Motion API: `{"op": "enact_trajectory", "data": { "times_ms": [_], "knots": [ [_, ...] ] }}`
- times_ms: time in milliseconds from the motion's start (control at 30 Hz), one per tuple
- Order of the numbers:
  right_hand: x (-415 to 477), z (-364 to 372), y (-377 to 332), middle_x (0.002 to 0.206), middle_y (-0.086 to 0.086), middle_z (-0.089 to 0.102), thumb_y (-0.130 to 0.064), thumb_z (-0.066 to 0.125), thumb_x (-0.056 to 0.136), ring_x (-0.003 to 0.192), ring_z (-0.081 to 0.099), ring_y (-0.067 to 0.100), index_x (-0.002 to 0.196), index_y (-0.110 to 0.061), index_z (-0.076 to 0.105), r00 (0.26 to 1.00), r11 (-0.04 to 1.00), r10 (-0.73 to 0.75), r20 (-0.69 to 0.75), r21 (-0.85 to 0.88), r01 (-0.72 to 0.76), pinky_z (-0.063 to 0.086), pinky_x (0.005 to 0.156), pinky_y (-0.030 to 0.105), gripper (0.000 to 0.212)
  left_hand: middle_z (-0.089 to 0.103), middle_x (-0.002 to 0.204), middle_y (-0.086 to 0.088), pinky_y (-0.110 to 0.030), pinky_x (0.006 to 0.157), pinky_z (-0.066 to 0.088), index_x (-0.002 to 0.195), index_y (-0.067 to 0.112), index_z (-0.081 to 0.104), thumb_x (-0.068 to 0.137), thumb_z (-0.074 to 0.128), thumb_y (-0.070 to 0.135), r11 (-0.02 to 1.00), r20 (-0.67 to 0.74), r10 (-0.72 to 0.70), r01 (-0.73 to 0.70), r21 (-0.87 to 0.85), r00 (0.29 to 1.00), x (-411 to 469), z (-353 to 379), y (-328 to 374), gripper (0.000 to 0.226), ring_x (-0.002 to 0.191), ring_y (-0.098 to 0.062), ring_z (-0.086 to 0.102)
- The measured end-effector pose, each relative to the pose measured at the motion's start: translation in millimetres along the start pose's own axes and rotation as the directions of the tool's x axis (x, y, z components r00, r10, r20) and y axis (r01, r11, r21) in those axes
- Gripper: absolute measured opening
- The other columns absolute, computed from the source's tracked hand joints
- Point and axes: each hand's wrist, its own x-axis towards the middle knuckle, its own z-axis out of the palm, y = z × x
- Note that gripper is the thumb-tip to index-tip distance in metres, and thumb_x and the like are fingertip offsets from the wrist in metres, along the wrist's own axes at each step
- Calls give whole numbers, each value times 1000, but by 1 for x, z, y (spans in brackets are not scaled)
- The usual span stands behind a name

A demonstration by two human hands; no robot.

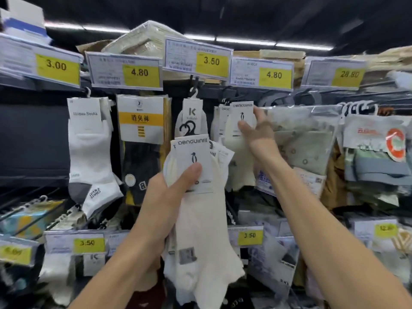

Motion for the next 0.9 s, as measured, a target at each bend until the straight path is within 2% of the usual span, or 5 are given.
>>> {"op": "enact_trajectory", "data": {
  "times_ms": [367,500,633,733,900],
  "knots": [
    [32,22,22,138,10,57,-13,57,96,125,56,27,148,-11,39,989,999,51,141,-23,-48,45,106,46,55,79,93,-5,-25,58,57,97,28,77,71,73,49,1000,-3,-24,24,-7,1000,11,4,-7,33,80,-22,77],
    [-10,6,5,138,1,54,-39,56,95,124,53,21,144,-21,42,996,921,-86,-26,-383,70,45,103,41,54,79,94,-3,-23,58,57,98,28,76,73,73,48,1000,-24,7,-7,-7,1000,14,2,-10,32,80,-21,76],
    [-103,-12,-29,92,-17,61,-62,61,85,83,60,3,111,-41,56,939,942,-335,-80,-7,335,45,66,9,34,78,98,3,-23,65,58,103,33,74,80,71,47,993,-46,97,-94,66,994,18,5,-14,27,87,-17,76],
    [-128,-8,-36,93,-14,63,-59,77,71,79,63,7,109,-45,55,956,963,-258,139,113,244,52,63,18,46,78,97,1,-26,65,58,107,28,73,89,64,50,989,-43,123,-119,87,992,19,12,-15,30,87,-17,76],
    [-119,-19,-26,104,-11,73,-26,83,78,91,71,10,109,-41,63,956,938,-198,217,326,120,62,76,35,39,76,111,-1,-26,76,59,120,26,69,98,45,49,995,87,99,-99,5,991,18,18,-12,40,101,-20,73]
  ]
}}
